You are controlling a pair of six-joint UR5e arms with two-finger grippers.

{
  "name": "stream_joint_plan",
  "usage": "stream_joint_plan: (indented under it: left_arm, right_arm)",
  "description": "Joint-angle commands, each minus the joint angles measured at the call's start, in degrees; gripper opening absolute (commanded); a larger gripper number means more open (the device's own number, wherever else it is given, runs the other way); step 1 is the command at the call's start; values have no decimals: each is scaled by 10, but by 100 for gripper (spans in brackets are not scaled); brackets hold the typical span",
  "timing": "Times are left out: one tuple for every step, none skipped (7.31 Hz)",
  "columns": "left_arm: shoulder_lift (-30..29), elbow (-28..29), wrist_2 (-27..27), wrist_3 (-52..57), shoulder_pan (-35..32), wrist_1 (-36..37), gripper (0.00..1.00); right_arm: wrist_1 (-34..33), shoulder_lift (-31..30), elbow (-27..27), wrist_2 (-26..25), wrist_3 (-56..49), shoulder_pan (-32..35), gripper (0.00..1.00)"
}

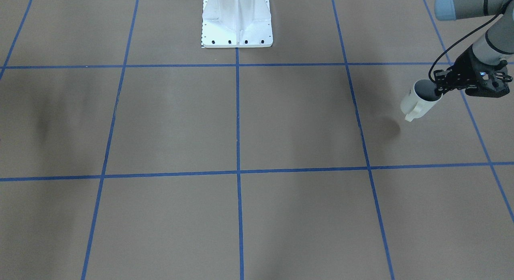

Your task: Left arm hands cup to right arm to dump lemon

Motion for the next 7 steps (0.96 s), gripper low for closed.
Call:
stream_joint_plan:
  left_arm:
    - [4, 31, -25, -3, 1, -26, 0]
    - [3, 32, -28, -4, 3, -24, 0]
    - [-2, 39, -28, -4, 4, -24, 0]
    - [-7, 46, -27, -4, 4, -24, 18]
    - [-7, 47, -27, -4, 4, -24, 36]
    - [-7, 47, -26, -4, 4, -24, 59]
    - [-7, 42, -27, -3, 0, -23, 82]
  right_arm:
    - [-58, -7, 0, 0, -92, 21, 100]
    - [-58, -9, 0, 1, -91, 21, 100]
    - [-57, -9, 0, 1, -92, 21, 100]
    - [-56, -9, 0, 1, -91, 21, 100]
    - [-56, -9, 0, 1, -91, 21, 100]
    - [-56, -9, 0, 1, -91, 21, 100]
    - [-55, -8, 5, 1, -91, 21, 100]
